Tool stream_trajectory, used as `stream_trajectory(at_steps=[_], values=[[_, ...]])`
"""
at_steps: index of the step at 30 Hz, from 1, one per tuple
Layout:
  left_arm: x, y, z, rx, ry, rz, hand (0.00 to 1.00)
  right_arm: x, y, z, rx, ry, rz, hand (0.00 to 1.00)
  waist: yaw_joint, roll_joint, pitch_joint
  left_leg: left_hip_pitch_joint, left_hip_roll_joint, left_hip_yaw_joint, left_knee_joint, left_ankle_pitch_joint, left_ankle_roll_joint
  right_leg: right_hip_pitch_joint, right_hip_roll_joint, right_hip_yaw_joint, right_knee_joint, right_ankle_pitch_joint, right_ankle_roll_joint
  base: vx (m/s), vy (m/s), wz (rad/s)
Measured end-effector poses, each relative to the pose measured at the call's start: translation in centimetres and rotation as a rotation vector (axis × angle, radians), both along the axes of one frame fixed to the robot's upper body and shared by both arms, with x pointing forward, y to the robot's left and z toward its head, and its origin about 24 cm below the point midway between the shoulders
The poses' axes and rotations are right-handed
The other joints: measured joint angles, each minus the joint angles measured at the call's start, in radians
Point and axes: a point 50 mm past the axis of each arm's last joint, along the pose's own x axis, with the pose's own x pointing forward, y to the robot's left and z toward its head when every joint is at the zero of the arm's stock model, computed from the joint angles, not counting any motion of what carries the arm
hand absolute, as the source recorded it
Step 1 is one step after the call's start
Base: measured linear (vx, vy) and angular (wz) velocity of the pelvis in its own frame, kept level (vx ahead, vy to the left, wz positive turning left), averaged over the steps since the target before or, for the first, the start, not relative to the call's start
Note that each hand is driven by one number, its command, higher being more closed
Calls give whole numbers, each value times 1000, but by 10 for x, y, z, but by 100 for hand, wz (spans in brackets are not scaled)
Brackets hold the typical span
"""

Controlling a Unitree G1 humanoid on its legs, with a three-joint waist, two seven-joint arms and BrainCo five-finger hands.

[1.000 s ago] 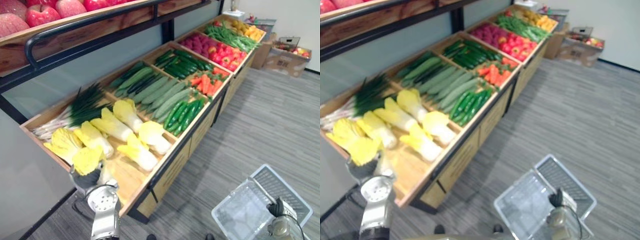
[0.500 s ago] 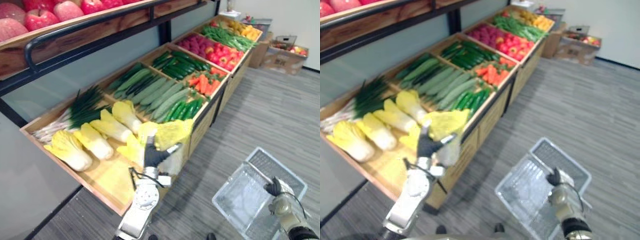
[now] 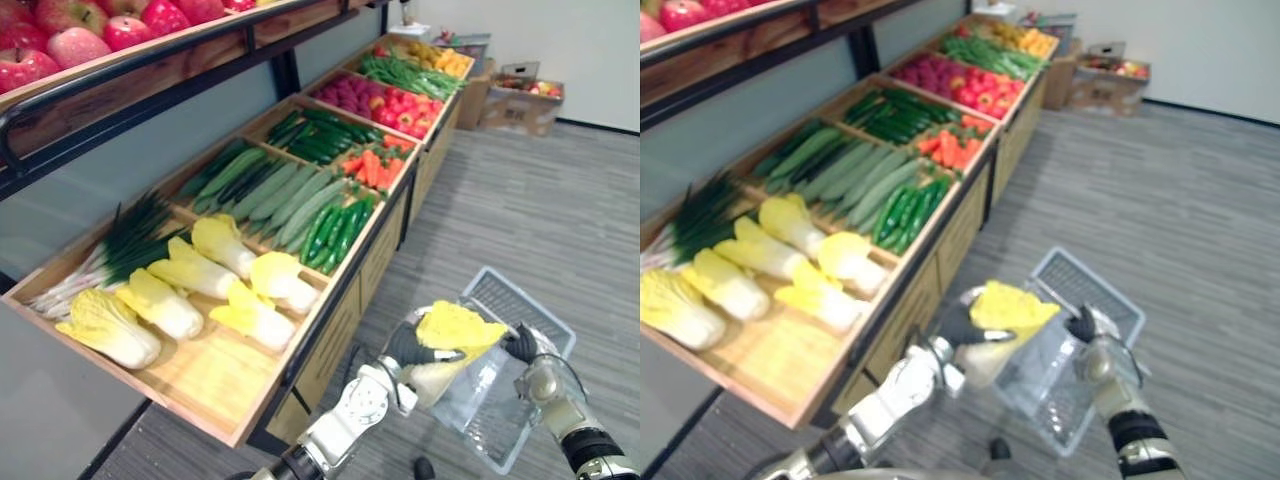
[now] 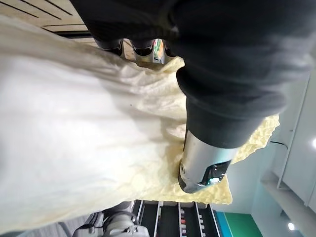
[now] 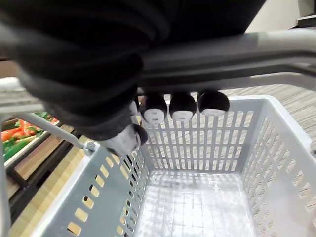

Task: Pick vegetable in the basket

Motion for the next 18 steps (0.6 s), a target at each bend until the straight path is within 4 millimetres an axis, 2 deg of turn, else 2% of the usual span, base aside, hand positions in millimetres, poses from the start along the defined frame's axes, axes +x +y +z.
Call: stream_trajectory(at_steps=[5,9,18], values=[[-1,-16,-7,70,-10,-54,100,7,5,7,16,-37,15,100,-7,-1,0,3,0,5,0,-1,-1,0,1,10,-2,3,1,-6,2,-5],[4,-16,-15,142,-9,-34,100,14,16,11,44,-63,28,100,-28,-3,2,5,0,6,0,-1,-1,-1,1,11,-1,3,1,0,0,0],[13,-15,-27,250,-5,10,100,19,34,12,108,-87,51,100,-31,-16,10,10,0,13,0,-3,-4,0,2,17,-1,3,1,-4,1,-2]])
